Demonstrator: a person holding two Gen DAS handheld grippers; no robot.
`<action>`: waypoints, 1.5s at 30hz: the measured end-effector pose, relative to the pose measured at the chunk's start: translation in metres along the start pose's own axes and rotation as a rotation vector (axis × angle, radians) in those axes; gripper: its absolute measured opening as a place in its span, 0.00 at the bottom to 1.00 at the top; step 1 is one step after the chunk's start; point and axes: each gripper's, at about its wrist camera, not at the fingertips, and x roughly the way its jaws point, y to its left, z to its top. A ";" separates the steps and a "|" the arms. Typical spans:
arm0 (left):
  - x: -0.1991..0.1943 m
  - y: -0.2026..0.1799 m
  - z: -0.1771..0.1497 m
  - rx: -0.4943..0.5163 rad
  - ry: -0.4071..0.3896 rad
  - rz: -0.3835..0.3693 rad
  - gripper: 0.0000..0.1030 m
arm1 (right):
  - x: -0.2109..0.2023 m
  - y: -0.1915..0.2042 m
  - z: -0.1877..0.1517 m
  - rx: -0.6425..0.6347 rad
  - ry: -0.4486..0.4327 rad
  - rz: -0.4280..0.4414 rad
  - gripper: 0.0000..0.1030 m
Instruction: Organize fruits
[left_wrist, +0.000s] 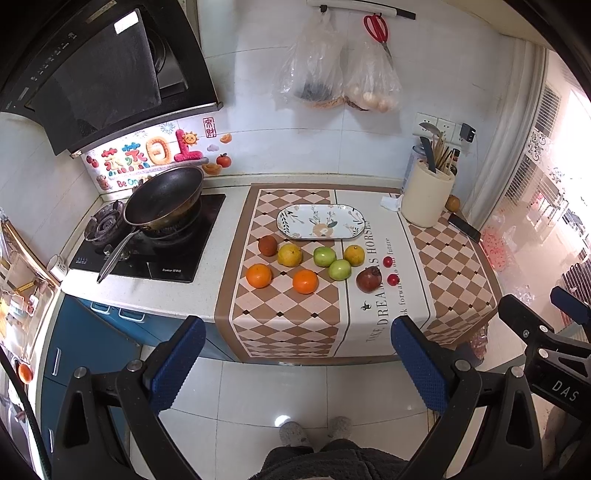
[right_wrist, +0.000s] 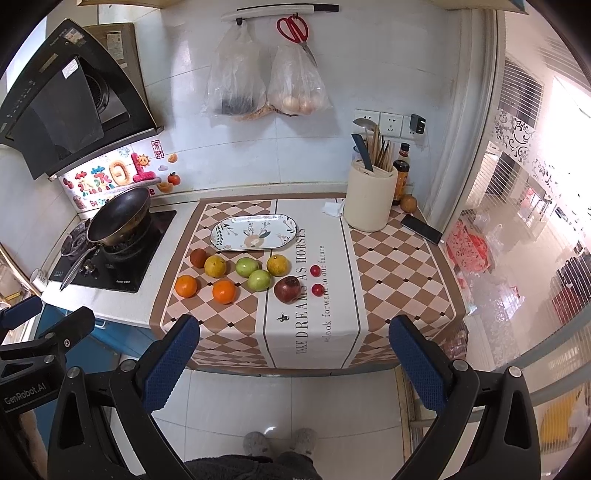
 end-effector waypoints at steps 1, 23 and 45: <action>0.000 -0.004 -0.002 0.000 -0.001 0.001 1.00 | 0.000 0.000 0.000 -0.001 -0.001 0.000 1.00; -0.006 -0.006 -0.004 -0.007 -0.010 -0.002 1.00 | -0.004 0.002 0.002 -0.003 -0.007 0.001 1.00; -0.009 -0.007 -0.005 -0.011 -0.013 -0.007 1.00 | -0.006 0.000 0.004 -0.004 -0.004 0.009 1.00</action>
